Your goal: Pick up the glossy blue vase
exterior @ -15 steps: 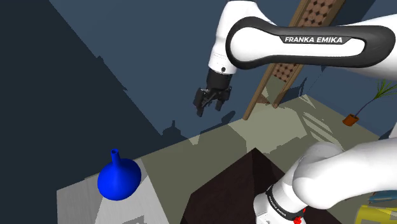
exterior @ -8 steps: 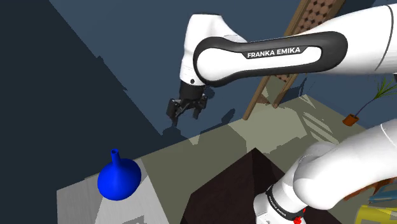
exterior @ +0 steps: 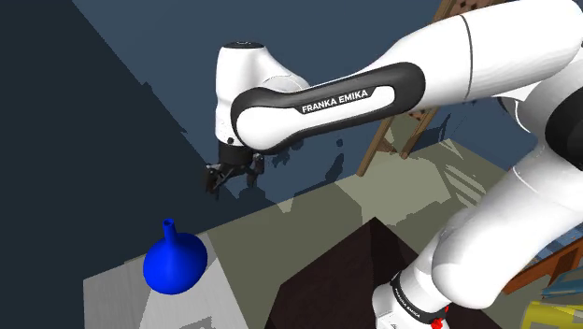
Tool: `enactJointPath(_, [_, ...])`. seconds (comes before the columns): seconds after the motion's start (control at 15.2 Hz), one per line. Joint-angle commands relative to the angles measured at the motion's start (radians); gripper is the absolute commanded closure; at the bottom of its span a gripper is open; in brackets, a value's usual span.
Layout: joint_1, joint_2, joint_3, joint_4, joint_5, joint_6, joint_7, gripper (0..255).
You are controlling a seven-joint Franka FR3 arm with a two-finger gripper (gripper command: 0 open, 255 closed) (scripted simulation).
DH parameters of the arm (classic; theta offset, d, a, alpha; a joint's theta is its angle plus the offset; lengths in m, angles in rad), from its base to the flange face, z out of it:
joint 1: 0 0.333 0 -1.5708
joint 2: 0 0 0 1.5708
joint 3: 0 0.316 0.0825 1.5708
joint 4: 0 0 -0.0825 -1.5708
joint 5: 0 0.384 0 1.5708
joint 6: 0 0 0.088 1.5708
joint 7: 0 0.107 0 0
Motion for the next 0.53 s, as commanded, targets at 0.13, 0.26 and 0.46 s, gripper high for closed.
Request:
enactJointPath(0.13, [0.040, 0.164, 0.024, 0.117, -0.102, 0.032, 0.114, 0])
enactJointPath(0.26, [0.070, 0.246, 0.024, 0.185, -0.154, 0.036, 0.166, 0])
enactJointPath(0.46, [0.124, 0.369, 0.013, 0.300, -0.226, 0.030, 0.233, 0])
